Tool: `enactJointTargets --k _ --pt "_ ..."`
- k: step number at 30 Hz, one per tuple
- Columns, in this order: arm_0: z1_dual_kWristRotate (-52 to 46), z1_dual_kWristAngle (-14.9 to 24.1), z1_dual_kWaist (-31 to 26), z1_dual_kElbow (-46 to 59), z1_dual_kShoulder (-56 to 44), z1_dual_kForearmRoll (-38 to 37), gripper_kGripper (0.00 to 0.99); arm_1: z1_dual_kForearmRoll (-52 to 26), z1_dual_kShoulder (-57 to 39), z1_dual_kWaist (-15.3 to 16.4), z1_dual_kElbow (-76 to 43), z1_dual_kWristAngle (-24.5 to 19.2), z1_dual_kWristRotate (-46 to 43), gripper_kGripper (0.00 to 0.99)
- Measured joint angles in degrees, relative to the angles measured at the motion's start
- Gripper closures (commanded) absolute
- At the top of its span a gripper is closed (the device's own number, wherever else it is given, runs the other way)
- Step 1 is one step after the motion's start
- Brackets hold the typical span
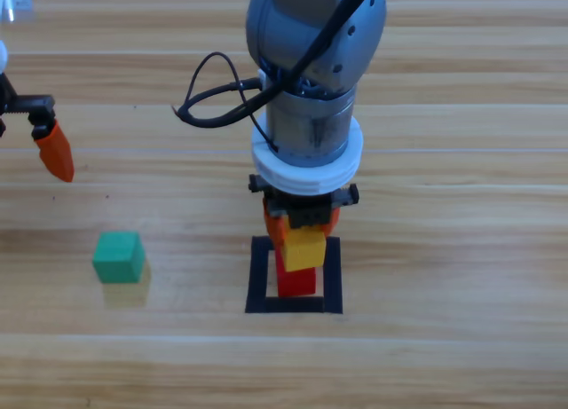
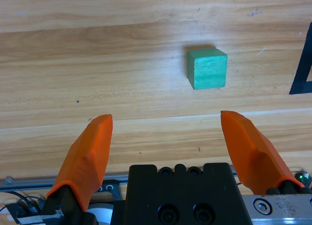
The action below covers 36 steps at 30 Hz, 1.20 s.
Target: Stack the blocks in the rectangular block: red at the bottom, yellow in the middle, green on top
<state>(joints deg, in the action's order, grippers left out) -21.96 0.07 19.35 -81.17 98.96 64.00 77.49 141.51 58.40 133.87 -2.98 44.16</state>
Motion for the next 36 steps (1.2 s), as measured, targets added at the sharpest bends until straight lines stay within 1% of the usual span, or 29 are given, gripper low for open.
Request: enactJointTargets --k 28,31,32,33,34,35,36 --pt "0.0 -0.59 0.15 2.32 2.41 -3.96 0.047 0.0 0.72 0.17 1.25 0.0 0.27 0.975" --pt "0.0 -0.59 0.15 2.6 2.81 -4.37 0.047 0.0 0.92 0.17 1.54 0.0 0.27 0.772" --pt "0.0 -0.59 0.15 2.62 2.9 -4.46 0.047 0.0 1.0 0.17 1.66 0.0 0.27 0.648" --pt "0.0 -0.59 0.15 2.64 2.97 -4.63 0.047 0.0 1.12 0.17 1.84 0.0 0.27 0.456" --pt "0.0 -0.59 0.15 2.68 2.99 -4.76 0.047 0.0 1.27 0.17 2.0 0.0 0.27 0.226" --pt "0.01 -0.59 0.15 2.74 2.99 -4.78 0.047 0.0 1.44 0.17 2.14 0.01 0.27 0.111" --pt "0.01 -0.59 0.15 2.79 2.99 -4.78 0.047 0.0 1.67 0.18 2.23 0.02 0.27 0.079"
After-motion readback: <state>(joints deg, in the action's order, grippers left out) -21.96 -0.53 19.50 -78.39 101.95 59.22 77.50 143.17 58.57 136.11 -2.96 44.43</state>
